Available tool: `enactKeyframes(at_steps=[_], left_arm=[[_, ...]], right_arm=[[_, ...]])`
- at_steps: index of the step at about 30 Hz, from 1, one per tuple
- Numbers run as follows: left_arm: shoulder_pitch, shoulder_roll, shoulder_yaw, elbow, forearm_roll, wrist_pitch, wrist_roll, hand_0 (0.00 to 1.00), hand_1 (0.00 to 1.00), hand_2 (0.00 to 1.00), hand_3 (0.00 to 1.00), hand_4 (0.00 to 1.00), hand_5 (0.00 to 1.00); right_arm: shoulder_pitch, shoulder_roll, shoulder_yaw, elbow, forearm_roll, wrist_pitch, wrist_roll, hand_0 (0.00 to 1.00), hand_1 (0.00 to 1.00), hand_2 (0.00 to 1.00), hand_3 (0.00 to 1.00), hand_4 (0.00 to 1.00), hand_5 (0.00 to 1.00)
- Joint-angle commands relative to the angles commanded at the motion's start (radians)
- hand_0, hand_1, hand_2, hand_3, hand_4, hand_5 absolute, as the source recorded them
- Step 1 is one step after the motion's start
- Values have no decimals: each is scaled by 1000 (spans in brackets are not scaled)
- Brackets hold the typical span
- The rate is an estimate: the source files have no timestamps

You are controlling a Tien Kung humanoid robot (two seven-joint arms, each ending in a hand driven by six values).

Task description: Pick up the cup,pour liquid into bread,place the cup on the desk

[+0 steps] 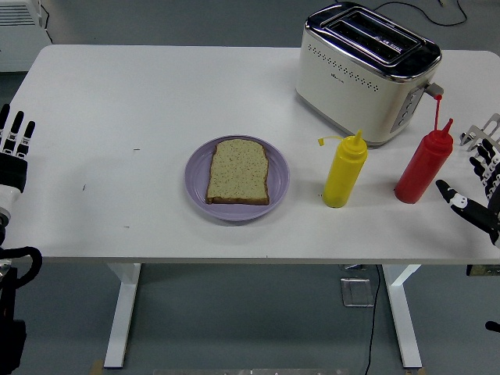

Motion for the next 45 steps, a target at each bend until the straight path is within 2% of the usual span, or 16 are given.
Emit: enactKeyframes(at_steps=[10,18,19,24,25,30,31,37,38,43,44,45], left_arm=[[-1,0,-3,0,1,0,-1,784,734,734,691,516,998],[-1,-1,-4,1,1,0,-1,785,734,734,690,516,998],[-1,-1,-4,1,1,0,-1,785,735,734,691,515,998],[-1,-1,-5,2,2,0,-1,785,735,734,691,515,998],[-1,-1,-5,2,2,0,-1,785,735,734,690,516,998],[-2,-1,-7,2,3,0,-1,785,735,734,690,516,998],[-2,-1,-6,2,2,0,-1,785,734,734,690,516,998],[-1,-2,-7,2,3,0,-1,785,734,734,690,516,998],[-1,-2,-7,2,3,0,-1,785,736,734,690,515,998],[0,-2,-8,2,3,1,-1,785,736,734,690,515,998],[0,-2,-8,2,3,1,-1,785,734,734,690,514,998],[0,-2,-9,2,3,1,-1,785,734,734,690,514,998]], right_arm=[[78,14,-59,-41,53,12,-1,998,944,998,998,906,196],[136,27,-93,-89,118,1,9,998,938,998,998,907,203],[145,28,-100,-95,128,0,12,960,890,924,998,906,207],[177,33,-133,-116,163,-5,18,960,890,924,998,906,207],[181,35,-138,-119,167,-5,18,901,828,821,968,904,207],[204,44,-170,-139,192,-15,21,901,828,821,968,904,207],[212,47,-182,-146,202,-21,21,804,716,666,884,902,211],[242,61,-213,-171,238,-32,18,804,716,666,884,902,211],[247,63,-217,-176,244,-35,16,714,586,529,718,899,213],[265,69,-226,-193,267,-64,9,714,586,529,718,899,213],[267,70,-227,-196,270,-69,9,447,388,385,529,898,214],[269,71,-229,-200,275,-78,10,447,388,385,529,898,214]])
